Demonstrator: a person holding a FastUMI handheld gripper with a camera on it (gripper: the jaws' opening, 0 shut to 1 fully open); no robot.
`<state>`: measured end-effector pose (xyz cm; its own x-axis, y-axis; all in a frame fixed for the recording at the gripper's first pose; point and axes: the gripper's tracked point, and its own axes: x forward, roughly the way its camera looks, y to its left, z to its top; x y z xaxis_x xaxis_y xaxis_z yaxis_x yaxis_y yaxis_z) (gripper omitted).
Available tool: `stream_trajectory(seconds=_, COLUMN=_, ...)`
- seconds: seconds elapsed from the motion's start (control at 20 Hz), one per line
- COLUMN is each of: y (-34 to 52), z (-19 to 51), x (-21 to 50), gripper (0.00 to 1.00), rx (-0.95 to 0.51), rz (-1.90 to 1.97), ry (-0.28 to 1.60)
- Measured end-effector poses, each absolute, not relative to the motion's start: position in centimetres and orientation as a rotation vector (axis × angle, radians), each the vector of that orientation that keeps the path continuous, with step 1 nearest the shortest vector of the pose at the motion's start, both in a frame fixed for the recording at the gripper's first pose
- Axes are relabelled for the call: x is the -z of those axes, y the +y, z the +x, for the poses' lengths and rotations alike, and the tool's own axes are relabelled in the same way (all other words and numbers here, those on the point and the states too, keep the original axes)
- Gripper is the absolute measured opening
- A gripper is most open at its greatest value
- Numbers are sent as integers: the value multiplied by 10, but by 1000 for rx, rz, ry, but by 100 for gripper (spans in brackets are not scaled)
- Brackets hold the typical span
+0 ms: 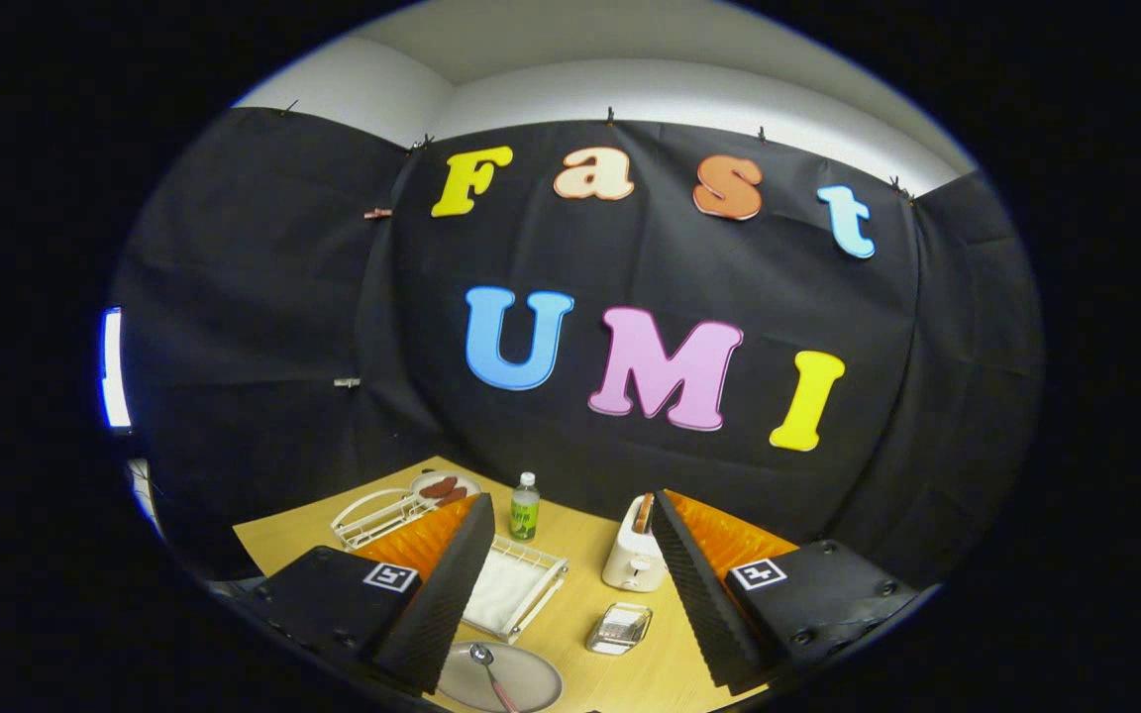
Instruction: Take the plate from the dish rack, then take the spoon from the basket and place it into the plate.
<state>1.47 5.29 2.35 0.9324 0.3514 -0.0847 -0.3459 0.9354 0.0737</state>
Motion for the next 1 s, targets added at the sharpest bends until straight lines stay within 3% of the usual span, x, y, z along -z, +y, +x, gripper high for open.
stream_trajectory(seconds=1.0, y=28, z=-9, x=-28, gripper=98, rx=-272, rz=79, ry=80)
